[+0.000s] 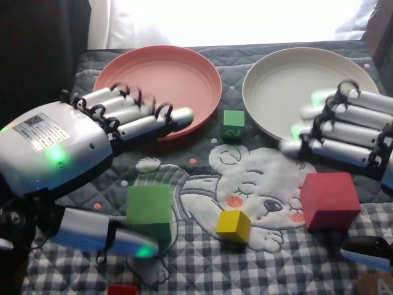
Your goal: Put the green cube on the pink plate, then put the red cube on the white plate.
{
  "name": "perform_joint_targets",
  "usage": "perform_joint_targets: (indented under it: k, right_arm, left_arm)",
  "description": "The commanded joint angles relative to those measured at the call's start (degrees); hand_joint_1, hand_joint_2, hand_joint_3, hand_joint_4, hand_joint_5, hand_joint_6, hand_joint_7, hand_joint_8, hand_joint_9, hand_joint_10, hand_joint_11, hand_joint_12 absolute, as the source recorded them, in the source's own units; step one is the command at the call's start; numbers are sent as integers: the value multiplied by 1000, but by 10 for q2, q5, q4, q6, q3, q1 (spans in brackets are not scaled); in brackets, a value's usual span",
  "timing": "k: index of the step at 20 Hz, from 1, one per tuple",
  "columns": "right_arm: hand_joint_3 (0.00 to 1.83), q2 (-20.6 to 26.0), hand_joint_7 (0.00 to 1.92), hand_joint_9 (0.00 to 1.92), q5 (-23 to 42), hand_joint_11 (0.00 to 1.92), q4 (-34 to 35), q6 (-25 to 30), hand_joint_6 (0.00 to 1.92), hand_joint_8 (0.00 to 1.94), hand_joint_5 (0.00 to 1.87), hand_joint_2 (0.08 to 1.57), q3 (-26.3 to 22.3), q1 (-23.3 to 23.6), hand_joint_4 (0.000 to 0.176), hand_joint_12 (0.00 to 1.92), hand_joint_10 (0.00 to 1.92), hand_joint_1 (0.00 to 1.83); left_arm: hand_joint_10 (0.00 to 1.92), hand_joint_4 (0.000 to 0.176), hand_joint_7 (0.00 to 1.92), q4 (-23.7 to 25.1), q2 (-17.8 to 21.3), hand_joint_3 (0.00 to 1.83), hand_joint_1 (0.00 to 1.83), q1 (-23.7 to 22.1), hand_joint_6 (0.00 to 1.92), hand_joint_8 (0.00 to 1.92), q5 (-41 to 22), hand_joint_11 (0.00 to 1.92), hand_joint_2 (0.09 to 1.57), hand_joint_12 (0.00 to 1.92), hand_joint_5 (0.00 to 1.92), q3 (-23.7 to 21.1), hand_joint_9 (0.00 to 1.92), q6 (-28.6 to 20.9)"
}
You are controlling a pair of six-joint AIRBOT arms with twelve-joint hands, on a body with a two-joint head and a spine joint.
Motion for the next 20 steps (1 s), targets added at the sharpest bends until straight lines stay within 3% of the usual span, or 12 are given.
perform_joint_targets:
  k: [1, 2, 4, 5, 6, 7, 10, 11, 13, 15, 17, 20]
  right_arm:
    - [176, 0, 375, 102, -68, 0, 12, 1, 288, 188, 311, 842, 0, 4, 0, 1144, 636, 688]
    - [141, 0, 396, 105, -68, 0, 12, 1, 263, 151, 329, 858, 0, 4, 0, 1153, 630, 695]
    - [121, -1, 416, 110, -68, 0, 12, 1, 259, 137, 344, 860, 1, 4, 0, 1178, 651, 711]
    - [120, -2, 422, 113, -68, 0, 12, 1, 257, 136, 341, 865, 1, 4, 0, 1184, 658, 715]
    - [111, -3, 428, 104, -68, 0, 12, 1, 260, 129, 342, 871, 2, 4, 0, 1200, 689, 705]
    - [109, -3, 434, 107, -68, 0, 12, 1, 262, 128, 346, 875, 2, 4, 0, 1205, 699, 706]
    - [96, -4, 437, 96, -68, 0, 12, 1, 258, 117, 340, 878, 2, 4, 0, 1172, 699, 728]
    - [96, -4, 444, 102, -68, 0, 12, 1, 261, 116, 337, 887, 3, 4, 0, 1218, 715, 730]
    - [89, -4, 457, 111, -68, 0, 12, 1, 273, 115, 346, 886, 3, 4, 0, 1251, 729, 699]
    - [86, -4, 452, 101, -68, 0, 12, 1, 277, 107, 341, 892, 3, 4, 0, 1232, 730, 677]
    - [82, -4, 470, 111, -68, 0, 12, 1, 291, 116, 353, 890, 4, 4, 0, 1306, 771, 695]
    - [81, -5, 474, 106, -68, 0, 12, 1, 307, 126, 350, 897, 4, 4, 0, 1340, 809, 713]
  left_arm:
    - [0, 134, 0, -5, 0, 15, 500, -3, 0, 0, -75, 0, 861, 0, 0, -2, 0, -1]
    - [0, 124, 0, -5, 0, 12, 494, -3, 0, 0, -75, 1, 858, 0, 1, -2, 0, -1]
    - [11, 146, 0, -7, -2, 15, 497, -3, 0, 0, -66, 3, 872, 2, 0, 2, 29, -1]
    - [31, 129, 114, -9, -7, 0, 469, -3, 0, 3, -57, 0, 897, 504, 17, 6, 171, -1]
    - [39, 115, 168, -9, -16, 0, 466, -5, 2, 10, -42, 0, 906, 724, 27, 12, 225, -1]
    - [49, 113, 204, -9, -23, 0, 451, -8, 5, 14, -29, 0, 910, 894, 43, 17, 265, -1]
    - [73, 54, 288, -3, -34, 4, 460, -10, 10, 21, 0, 0, 949, 1321, 99, 25, 358, -1]
    - [81, 33, 327, 3, -37, 3, 471, -10, 11, 24, 8, 0, 952, 1354, 120, 29, 392, -1]
    - [73, 15, 331, 9, -45, 11, 495, -10, 11, 17, 23, 0, 978, 1297, 138, 34, 389, -1]
    - [73, 35, 339, 10, -53, 3, 515, -10, 3, 9, 37, 0, 983, 1347, 139, 38, 406, -1]
    - [86, 5, 365, 12, -61, 0, 506, -10, 10, 15, 55, 0, 977, 1373, 165, 45, 432, -1]
    - [92, 0, 373, 15, -75, 3, 519, -10, 10, 9, 77, 0, 989, 1399, 193, 58, 430, -1]
